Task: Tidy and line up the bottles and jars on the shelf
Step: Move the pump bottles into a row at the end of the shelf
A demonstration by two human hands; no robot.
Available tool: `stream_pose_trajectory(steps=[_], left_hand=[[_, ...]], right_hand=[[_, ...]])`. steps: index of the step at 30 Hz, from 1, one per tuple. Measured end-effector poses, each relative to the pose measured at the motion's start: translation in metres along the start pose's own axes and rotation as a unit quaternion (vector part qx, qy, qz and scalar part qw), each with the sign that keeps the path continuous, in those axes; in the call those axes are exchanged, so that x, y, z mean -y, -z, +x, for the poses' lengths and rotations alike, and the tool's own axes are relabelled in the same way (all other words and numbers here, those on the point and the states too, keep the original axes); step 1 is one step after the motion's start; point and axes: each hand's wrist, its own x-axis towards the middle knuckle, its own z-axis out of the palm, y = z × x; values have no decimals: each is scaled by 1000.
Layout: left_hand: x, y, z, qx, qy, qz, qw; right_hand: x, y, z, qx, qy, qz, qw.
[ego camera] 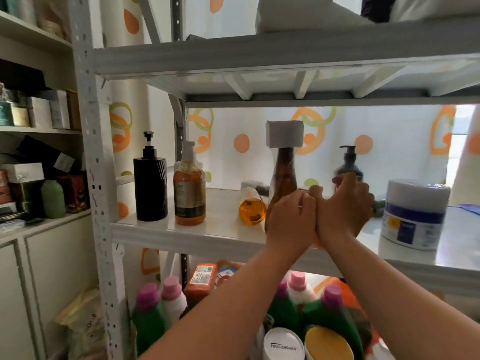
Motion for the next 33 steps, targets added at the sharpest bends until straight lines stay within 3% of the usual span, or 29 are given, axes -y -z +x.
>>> stream_pose_trajectory(steps=[4,7,10,17,25,33], left_hand=[[-5,-15,-2,55,82,20,995],[-8,-22,-4,75,122,34,989],[-9,-22,-5,65,147,16,987],[-8,-29,-6,60,158,-13,985],[-6,-36,-13,59,173,-88,979],[-4,-41,-11,81,220,-129,963]], right_hand=[[-14,7,8,121,-90,-41,988],[-25,0,11,223,-201,38,953],[-31,-1,14,274,-275,130,912],[-36,-5,5,239,-252,222,911],[-47,-2,-12,163,-156,267,937],[-60,6,-18,169,-91,302,934]])
